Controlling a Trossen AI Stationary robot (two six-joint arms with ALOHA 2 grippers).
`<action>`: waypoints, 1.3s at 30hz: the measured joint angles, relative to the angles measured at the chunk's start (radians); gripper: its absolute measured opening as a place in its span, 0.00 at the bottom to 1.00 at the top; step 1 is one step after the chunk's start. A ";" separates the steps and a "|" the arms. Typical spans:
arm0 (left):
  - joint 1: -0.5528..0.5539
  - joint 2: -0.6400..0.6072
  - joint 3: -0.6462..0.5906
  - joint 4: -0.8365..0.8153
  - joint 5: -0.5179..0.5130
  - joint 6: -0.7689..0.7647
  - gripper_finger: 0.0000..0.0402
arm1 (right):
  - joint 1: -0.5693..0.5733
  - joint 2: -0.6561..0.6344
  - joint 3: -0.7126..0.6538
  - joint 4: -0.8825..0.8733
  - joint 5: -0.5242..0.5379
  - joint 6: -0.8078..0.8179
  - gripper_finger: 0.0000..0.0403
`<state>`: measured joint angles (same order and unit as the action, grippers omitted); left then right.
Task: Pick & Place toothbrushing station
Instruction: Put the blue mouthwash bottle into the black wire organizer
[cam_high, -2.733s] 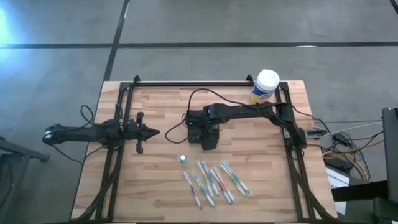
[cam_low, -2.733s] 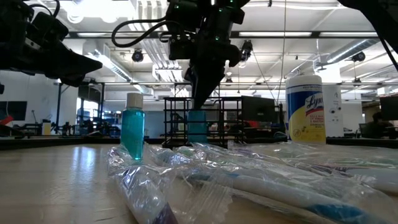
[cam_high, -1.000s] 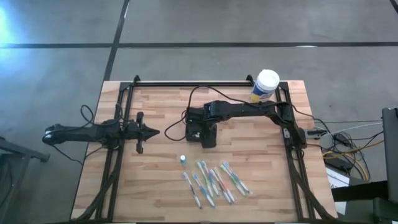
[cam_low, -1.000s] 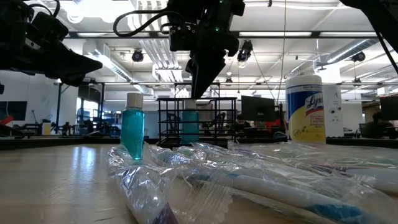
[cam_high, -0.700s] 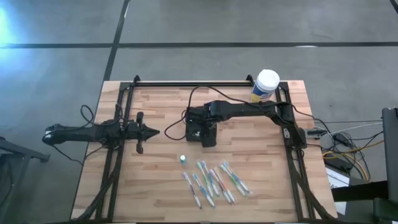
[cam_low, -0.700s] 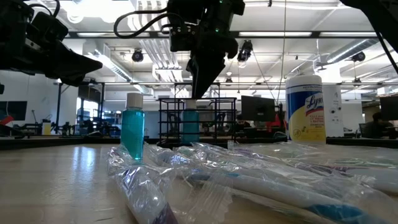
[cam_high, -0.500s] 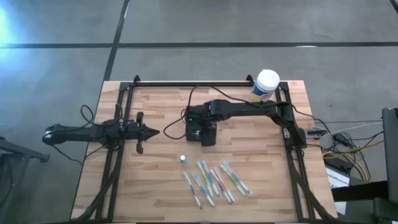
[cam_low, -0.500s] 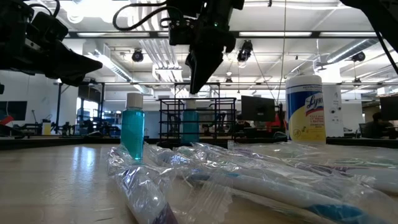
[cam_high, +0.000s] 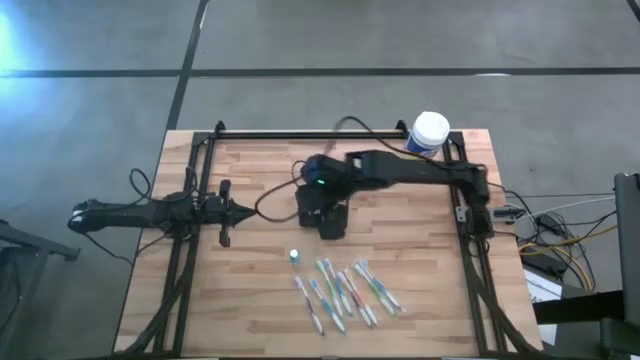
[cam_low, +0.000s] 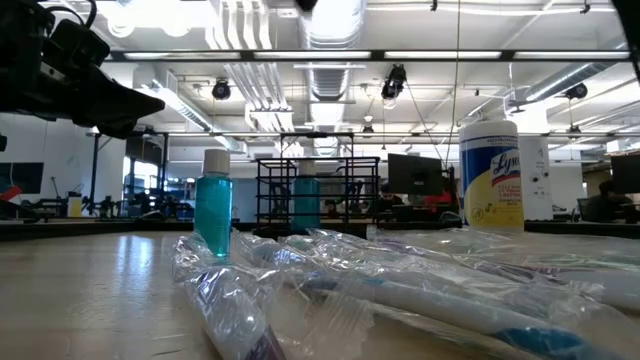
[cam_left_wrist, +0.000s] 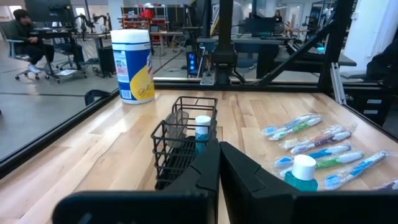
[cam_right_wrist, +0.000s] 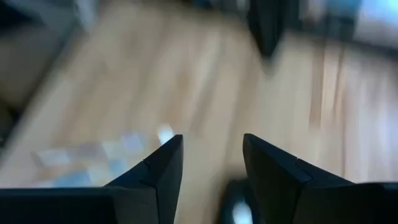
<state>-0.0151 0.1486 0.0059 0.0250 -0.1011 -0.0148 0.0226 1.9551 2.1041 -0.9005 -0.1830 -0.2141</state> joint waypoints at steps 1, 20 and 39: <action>0.000 0.001 0.000 0.000 -0.001 -0.006 0.03 | 0.021 -0.037 -0.023 0.060 -0.004 -0.002 0.39; 0.000 0.008 0.000 0.000 -0.001 -0.036 0.03 | 0.207 -0.928 -1.188 1.072 0.307 0.170 0.14; 0.000 0.013 0.000 0.014 -0.037 -0.066 0.03 | 0.206 -1.107 -1.780 1.504 0.422 0.168 0.08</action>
<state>-0.0152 0.1615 0.0059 0.0391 -0.1383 -0.0811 0.2290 0.8482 0.3236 0.6039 0.2390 -0.0459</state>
